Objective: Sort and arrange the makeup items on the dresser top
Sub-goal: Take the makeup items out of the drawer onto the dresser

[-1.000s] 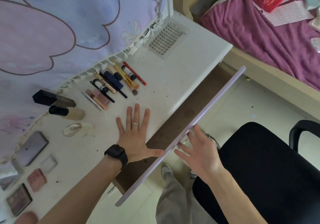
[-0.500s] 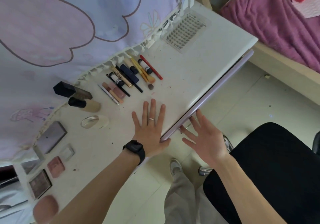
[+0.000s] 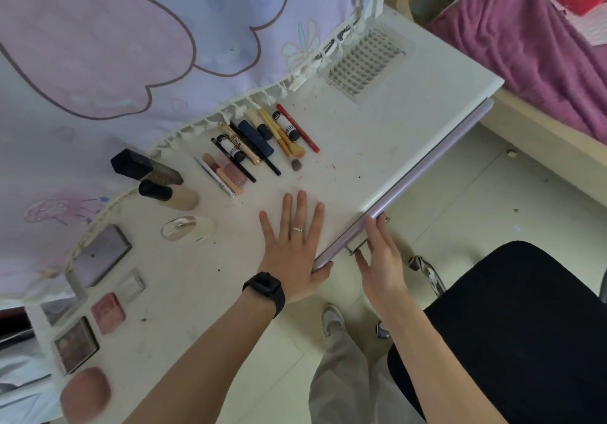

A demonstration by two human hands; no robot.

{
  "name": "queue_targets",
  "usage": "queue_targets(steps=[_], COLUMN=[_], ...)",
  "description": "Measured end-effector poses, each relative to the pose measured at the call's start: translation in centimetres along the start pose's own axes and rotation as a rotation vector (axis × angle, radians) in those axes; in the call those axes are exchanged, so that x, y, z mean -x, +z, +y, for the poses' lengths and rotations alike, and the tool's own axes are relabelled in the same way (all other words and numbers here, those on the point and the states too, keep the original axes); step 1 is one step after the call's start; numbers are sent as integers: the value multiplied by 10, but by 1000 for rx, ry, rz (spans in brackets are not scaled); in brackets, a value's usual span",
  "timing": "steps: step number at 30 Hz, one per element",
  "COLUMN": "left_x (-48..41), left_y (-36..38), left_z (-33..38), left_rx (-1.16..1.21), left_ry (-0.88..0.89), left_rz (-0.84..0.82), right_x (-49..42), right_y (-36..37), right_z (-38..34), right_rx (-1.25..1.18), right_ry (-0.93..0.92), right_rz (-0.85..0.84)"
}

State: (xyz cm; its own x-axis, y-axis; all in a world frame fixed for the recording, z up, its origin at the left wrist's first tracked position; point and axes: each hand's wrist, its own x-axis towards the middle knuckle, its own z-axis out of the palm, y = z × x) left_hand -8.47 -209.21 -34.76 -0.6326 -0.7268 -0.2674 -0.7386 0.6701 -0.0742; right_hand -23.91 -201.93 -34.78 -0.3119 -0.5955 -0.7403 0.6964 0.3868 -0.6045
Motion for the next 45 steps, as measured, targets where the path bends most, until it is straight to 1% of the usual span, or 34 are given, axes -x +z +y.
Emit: queue_targets(steps=[2, 3, 5, 7, 11, 15, 17, 19, 21, 23, 26, 30, 33, 36, 39, 42, 45], left_x=[1, 1, 0, 0, -1, -3, -4, -3, -2, -2, 10, 55, 109, 165, 214, 248, 265], left_y=[2, 1, -1, -2, 0, 2, 2, 1, -3, -9, -22, -40, -57, -80, -103, -121, -143], left_z=[-1, -1, -1, 1, 2, 3, 3, 3, 4, 8, 20, 35, 41, 47, 55, 70, 105], left_rx=[2, 0, -2, -4, -18, -21, -10, 4, 0, 5, 78, 270, 379, 477, 531, 525, 550], left_ry=[11, 13, 7, -7, -30, -47, -49, -50, -60, -85, -134, -91, -79, -93, -79, -1, 145], left_rz=[9, 0, -20, -34, -44, -50, -60, -68, -79, -107, -173, -256, -251, -240, -207, -167, -108], right_x=[0, -3, -10, -16, -23, -27, -26, -22, -10, 7, 42, 105, 160, 221, 287, 355, 421], right_y=[-14, -21, -24, -13, 11, 4, -12, -37, -60, -75, -84, -96, -103, -107, -114, -128, -155], right_z=[-3, -6, -15, -22, -15, -11, -19, -29, -37, -35, -17, 10, 21, 19, 16, 15, 18], right_rx=[70, 113, 213, 263, 268, 364, 458, 628, 843, 992, 1142, 1306, 1433, 1459, 1392, 1284, 1152], right_ry=[4, -3, -40, -91, -144, -175, -170, -155, -142, -161, -199, -233, -261, -326, -450, -614, -703], right_rz=[-12, 19, 134, 164, 122, 90, 34, -45, -130, -156, -130, -122, -142, -112, -1, 158, 334])
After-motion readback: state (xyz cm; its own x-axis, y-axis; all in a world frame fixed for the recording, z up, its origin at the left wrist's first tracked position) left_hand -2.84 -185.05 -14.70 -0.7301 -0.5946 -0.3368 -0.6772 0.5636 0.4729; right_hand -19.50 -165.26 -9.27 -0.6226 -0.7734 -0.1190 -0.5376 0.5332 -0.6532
